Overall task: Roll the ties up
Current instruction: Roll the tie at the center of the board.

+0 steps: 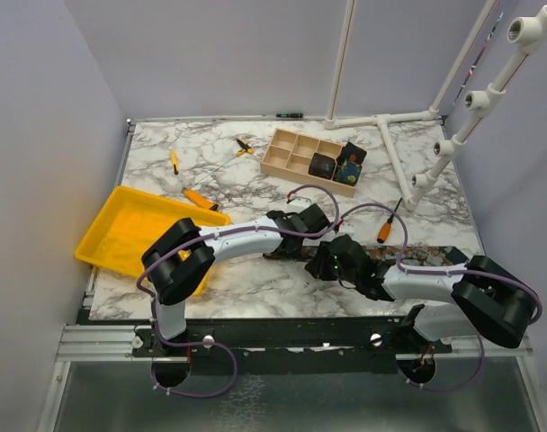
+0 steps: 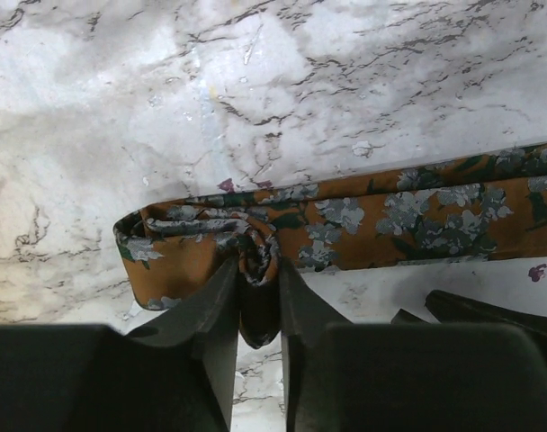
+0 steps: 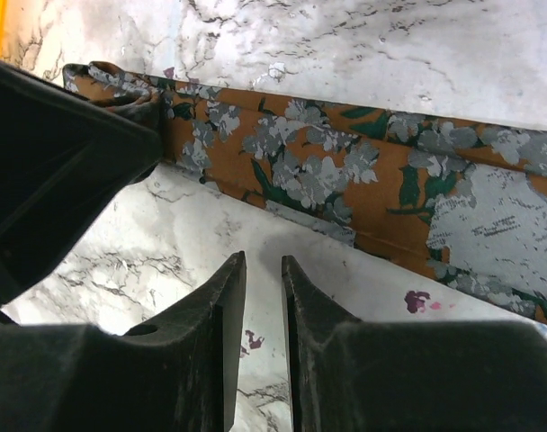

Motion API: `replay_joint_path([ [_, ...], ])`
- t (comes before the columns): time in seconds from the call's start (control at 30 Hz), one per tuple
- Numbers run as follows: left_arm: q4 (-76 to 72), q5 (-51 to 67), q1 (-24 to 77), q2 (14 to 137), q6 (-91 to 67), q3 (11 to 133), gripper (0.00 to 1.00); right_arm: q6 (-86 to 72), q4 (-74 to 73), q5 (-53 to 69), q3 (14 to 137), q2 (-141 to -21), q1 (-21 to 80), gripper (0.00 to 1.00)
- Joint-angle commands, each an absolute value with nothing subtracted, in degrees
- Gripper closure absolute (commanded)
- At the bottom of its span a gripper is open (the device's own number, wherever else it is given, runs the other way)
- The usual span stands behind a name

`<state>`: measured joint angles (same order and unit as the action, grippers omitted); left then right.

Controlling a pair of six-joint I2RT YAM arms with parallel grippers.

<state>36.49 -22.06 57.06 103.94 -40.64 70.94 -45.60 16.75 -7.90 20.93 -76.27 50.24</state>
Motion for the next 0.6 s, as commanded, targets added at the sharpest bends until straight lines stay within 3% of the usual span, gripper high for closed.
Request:
replay_joint_path([
  [0.0, 37.1, -23.1, 57.9, 106.6, -41.4, 74.6, 0.71, -45.9, 14.8, -10.2, 19.4, -73.5, 50.1, 0.73],
  [0.4, 37.0, -21.7, 58.1, 106.5, -40.5, 76.9, 0.46, -46.3, 12.9, -9.9, 18.8, -70.2, 50.0, 0.72],
  [0.57, 37.1, -21.8, 58.0, 102.8, -40.2, 75.3, 0.36, -46.7, 11.2, -9.0, 20.3, -68.3, 50.1, 0.61],
])
